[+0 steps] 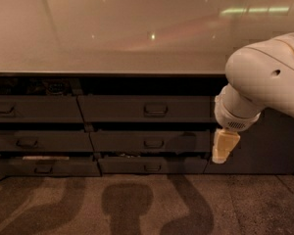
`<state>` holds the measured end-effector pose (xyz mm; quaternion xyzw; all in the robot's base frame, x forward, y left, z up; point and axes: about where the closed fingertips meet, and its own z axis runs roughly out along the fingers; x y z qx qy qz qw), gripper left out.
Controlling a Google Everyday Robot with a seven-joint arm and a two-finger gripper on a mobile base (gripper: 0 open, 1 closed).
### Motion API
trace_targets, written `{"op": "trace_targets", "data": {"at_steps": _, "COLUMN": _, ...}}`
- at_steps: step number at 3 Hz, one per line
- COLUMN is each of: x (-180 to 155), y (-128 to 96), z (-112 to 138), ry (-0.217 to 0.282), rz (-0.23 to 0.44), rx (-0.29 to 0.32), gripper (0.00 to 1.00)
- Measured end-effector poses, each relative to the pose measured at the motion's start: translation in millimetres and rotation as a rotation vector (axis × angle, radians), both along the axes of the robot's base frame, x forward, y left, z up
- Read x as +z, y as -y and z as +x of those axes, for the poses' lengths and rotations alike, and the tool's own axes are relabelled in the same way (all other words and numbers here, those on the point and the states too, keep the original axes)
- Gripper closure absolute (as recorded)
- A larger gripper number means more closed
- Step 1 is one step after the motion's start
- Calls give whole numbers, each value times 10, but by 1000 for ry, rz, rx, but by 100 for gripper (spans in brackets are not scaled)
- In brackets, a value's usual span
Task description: Open top drawer
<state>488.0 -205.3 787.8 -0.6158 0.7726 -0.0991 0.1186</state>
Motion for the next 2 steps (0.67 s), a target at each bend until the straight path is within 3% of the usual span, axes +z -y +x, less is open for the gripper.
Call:
{"op": "trace_targets", "data": {"at_steps": 1, "x": -16, "y": -48, "z": -23, "ry": -31, "rz": -51, "rx": 115, "gripper": 0}}
{"op": "trace_targets", "data": {"at_steps": 2, "x": -65, "y": -90, "z": -77, "ry": -108, "rz": -162, "rx": 313, "gripper": 0}}
